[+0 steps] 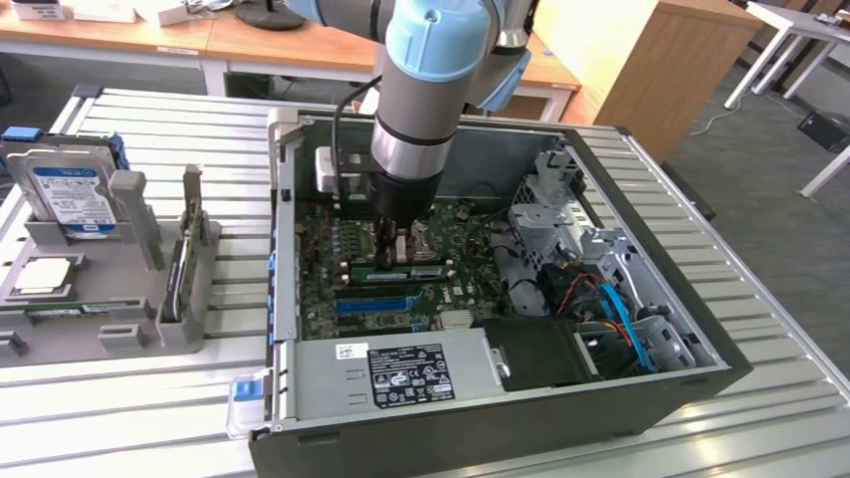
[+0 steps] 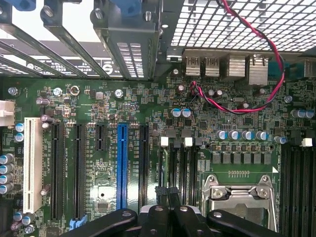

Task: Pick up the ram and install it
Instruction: 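Press down the ram until it locks into place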

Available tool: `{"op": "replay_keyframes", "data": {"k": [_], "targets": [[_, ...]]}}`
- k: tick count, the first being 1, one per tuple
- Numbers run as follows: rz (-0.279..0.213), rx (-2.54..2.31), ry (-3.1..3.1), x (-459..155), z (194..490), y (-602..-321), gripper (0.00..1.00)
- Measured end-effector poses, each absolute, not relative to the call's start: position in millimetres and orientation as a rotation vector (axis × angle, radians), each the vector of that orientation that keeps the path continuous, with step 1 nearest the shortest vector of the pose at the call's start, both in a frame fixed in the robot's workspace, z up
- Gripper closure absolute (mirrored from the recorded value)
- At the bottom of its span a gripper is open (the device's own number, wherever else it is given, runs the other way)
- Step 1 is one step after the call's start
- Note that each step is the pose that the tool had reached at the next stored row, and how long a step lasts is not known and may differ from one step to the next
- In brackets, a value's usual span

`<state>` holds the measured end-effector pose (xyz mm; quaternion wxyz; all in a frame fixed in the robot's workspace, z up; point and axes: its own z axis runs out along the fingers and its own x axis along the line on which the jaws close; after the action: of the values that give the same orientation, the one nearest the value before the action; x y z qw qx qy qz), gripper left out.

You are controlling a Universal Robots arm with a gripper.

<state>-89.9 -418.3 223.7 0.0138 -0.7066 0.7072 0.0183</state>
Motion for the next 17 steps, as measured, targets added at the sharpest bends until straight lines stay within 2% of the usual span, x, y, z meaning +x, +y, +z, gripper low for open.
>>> {"op": "replay_keyframes", "data": {"k": [17], "targets": [[0.057,-2.2,2.202,-89.9,222.1,-418.2,0.89]]}}
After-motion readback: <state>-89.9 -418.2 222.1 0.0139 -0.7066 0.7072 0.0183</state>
